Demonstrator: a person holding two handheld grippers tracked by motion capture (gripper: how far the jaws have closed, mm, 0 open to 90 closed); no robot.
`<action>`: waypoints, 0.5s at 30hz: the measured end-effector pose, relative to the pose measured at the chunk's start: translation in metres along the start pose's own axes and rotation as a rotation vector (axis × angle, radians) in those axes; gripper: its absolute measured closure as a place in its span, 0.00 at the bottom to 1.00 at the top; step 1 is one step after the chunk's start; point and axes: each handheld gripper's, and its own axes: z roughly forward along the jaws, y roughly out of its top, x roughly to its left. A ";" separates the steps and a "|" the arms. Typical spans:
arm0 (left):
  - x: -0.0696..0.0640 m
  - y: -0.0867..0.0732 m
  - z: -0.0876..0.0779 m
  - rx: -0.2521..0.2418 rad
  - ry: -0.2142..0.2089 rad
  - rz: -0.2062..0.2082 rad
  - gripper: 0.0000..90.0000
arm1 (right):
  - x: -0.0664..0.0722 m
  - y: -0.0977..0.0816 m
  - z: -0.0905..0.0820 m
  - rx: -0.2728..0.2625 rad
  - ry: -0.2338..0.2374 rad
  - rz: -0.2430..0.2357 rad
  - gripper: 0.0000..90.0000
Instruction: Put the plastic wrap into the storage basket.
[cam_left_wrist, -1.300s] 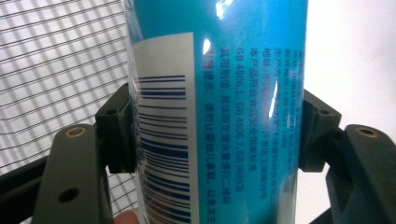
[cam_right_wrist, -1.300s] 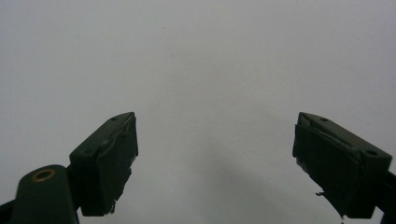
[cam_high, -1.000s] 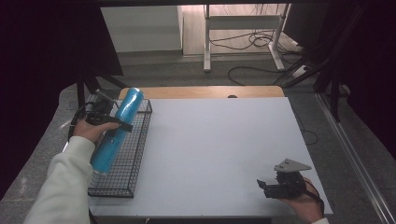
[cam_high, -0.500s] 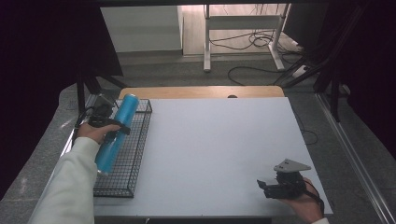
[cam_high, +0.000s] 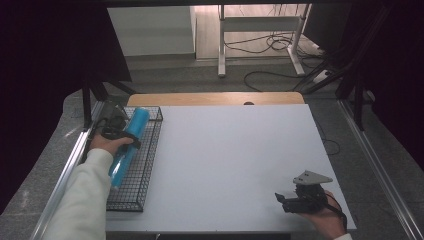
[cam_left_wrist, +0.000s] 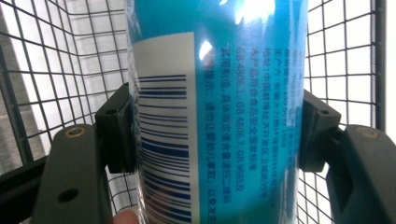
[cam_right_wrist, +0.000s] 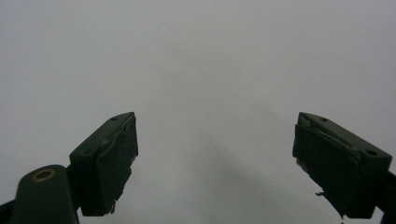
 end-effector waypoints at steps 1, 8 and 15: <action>0.000 0.000 0.000 0.000 0.000 0.000 0.35 | 0.000 0.000 0.000 0.000 0.000 0.000 0.16; -0.007 0.000 0.006 0.030 0.064 0.013 0.35 | 0.001 0.000 0.000 -0.001 0.001 -0.005 0.16; -0.010 0.000 0.012 0.070 0.103 0.011 0.34 | 0.001 0.001 0.000 -0.002 0.003 -0.009 0.16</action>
